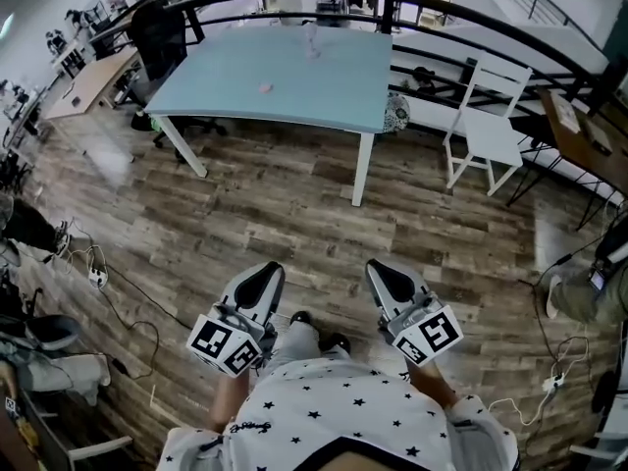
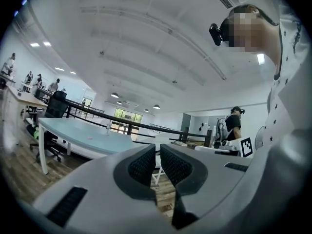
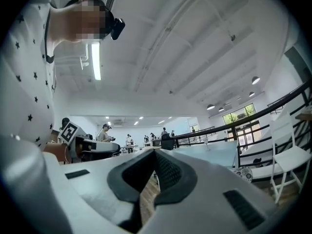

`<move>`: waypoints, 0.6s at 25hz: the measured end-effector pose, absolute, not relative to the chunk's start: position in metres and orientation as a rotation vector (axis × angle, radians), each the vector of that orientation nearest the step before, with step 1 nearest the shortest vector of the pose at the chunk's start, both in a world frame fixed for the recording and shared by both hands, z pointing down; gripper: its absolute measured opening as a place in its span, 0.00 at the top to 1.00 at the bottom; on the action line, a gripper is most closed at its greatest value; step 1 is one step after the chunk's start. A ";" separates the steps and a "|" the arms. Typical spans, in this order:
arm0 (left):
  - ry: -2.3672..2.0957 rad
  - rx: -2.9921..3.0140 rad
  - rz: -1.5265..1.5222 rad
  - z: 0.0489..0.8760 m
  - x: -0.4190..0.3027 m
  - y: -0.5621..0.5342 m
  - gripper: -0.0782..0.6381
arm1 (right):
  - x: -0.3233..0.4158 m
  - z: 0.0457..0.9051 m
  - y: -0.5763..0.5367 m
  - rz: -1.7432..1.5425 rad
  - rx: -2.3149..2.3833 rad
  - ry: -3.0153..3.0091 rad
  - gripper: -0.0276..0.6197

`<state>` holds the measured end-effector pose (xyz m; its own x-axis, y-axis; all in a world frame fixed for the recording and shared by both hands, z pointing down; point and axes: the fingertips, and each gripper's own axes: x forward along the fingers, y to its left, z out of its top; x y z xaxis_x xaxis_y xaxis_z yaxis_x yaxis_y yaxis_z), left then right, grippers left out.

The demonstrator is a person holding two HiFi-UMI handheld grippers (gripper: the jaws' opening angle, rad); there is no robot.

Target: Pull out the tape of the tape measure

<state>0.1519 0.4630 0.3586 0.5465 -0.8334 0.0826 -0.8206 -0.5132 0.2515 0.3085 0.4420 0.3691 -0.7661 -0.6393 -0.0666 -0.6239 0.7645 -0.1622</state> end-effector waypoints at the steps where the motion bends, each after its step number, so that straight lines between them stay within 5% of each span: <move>1: -1.387 2.518 -0.074 0.360 0.152 0.462 0.82 | 0.309 0.372 0.442 -0.203 -1.015 2.841 0.96; 15: -1.281 2.609 -0.143 0.357 0.155 0.379 0.82 | 0.313 0.367 0.379 -0.173 -1.148 2.772 0.96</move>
<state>0.1555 0.3792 0.3568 0.6129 -0.7900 0.0139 -0.7674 -0.5910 0.2486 0.3131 0.3786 0.3667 -0.7004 -0.7091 -0.0816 -0.6934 0.7031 -0.1576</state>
